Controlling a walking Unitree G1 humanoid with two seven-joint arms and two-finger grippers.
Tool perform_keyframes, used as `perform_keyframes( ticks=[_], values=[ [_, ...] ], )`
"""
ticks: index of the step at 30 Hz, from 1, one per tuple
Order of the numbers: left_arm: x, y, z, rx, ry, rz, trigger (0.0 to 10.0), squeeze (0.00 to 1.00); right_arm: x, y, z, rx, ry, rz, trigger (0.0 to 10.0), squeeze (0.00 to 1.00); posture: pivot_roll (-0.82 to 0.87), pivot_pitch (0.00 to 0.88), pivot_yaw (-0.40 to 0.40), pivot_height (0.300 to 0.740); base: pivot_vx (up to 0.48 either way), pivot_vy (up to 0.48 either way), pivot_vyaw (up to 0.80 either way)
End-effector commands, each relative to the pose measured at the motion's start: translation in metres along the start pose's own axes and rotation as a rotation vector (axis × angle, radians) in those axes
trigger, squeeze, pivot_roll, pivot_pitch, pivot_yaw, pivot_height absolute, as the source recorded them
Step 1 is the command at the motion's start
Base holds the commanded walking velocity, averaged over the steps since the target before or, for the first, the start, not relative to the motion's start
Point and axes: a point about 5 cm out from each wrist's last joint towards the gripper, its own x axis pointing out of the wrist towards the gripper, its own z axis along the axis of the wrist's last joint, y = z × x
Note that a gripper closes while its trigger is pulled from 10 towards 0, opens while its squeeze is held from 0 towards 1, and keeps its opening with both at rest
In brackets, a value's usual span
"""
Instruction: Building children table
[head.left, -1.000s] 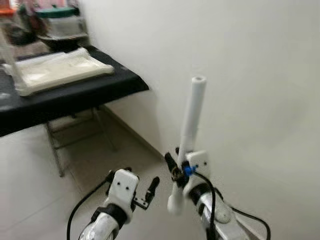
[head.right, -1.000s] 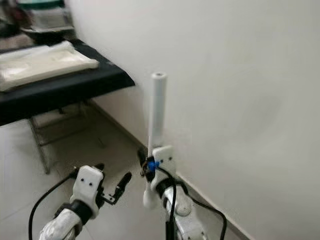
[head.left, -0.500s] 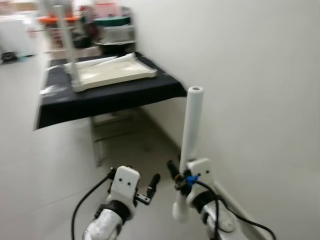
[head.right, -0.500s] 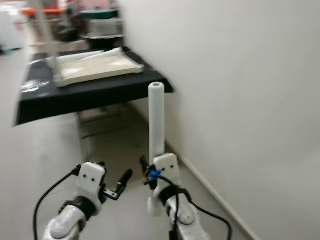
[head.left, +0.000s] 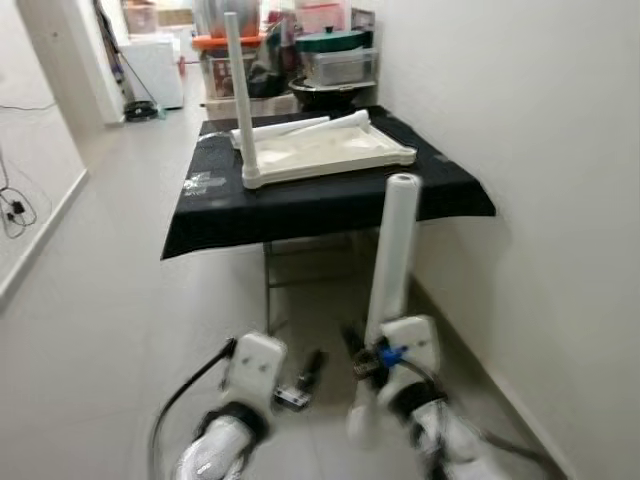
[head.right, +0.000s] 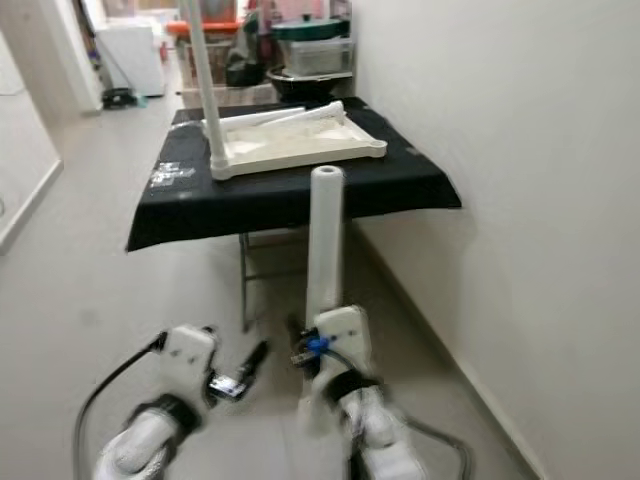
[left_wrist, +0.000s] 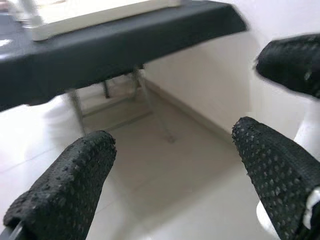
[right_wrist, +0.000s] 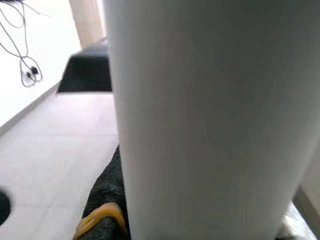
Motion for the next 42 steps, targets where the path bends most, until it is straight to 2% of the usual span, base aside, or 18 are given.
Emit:
perform_keyframes(
  ticks=[1,9,21,24,34,42],
  values=[
    [-0.002,0.008,-0.003,0.019,0.017,0.028,10.0,0.00,0.005,0.008,0.008,0.013,-0.046,0.022,10.0,0.00,0.02,0.021,-0.022,0.740,0.394,0.000,0.00],
    [-0.002,0.009,-0.002,0.027,0.013,0.030,10.0,0.00,0.010,0.008,0.014,0.042,-0.063,0.003,10.0,0.00,0.03,0.020,-0.022,0.740,0.449,0.000,0.00],
    [0.005,0.014,0.013,0.055,-0.039,0.043,10.0,0.00,0.023,0.004,0.035,0.038,-0.137,-0.013,10.0,0.00,0.03,0.017,-0.024,0.740,0.480,0.000,-0.71],
    [0.008,0.020,0.019,0.066,-0.061,0.069,10.0,0.00,0.027,0.004,0.045,0.045,-0.175,-0.021,10.0,0.00,0.03,0.016,-0.024,0.740,0.480,0.000,0.00],
    [0.012,0.032,0.027,0.072,-0.085,0.114,10.0,0.00,0.033,-0.001,0.051,0.044,-0.191,-0.027,10.0,0.00,0.03,0.006,-0.029,0.740,0.462,0.000,0.00],
    [0.013,0.033,0.027,0.069,-0.087,0.123,10.0,0.00,0.034,0.000,0.053,0.055,-0.199,-0.026,10.0,0.00,0.03,0.000,-0.033,0.740,0.478,0.000,0.00]
  ],
)
